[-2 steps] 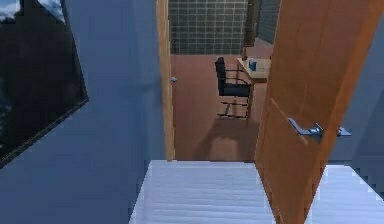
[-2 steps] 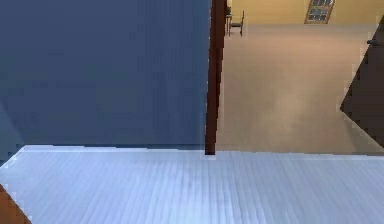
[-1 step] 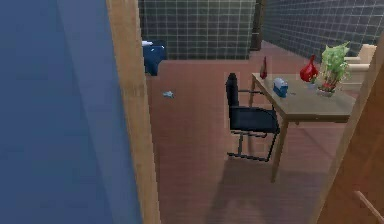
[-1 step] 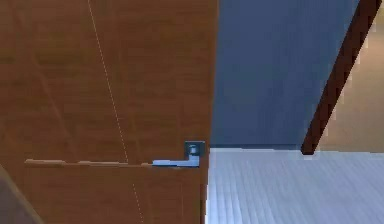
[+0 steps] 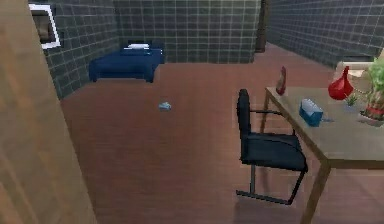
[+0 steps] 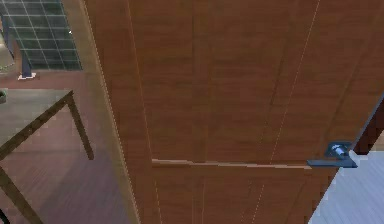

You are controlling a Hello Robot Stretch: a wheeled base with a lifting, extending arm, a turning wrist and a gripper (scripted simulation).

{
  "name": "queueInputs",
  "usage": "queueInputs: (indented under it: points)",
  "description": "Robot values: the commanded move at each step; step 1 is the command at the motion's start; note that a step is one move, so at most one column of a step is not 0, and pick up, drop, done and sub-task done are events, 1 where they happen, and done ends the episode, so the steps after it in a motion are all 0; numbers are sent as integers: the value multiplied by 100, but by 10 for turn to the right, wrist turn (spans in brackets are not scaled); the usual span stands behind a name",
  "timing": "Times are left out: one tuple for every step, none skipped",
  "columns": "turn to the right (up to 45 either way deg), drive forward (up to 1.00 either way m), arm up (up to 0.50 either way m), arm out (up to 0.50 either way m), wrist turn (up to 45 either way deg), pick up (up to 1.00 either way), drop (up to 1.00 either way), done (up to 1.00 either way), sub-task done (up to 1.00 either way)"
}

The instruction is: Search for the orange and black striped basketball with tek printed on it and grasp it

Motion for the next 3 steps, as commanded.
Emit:
queueInputs:
  points:
    - [30,0,0,0,0,0,0,0,0]
    - [0,75,0,0,0,0,0,0,0]
    - [-450,0,0,0,0,0,0,0,0]
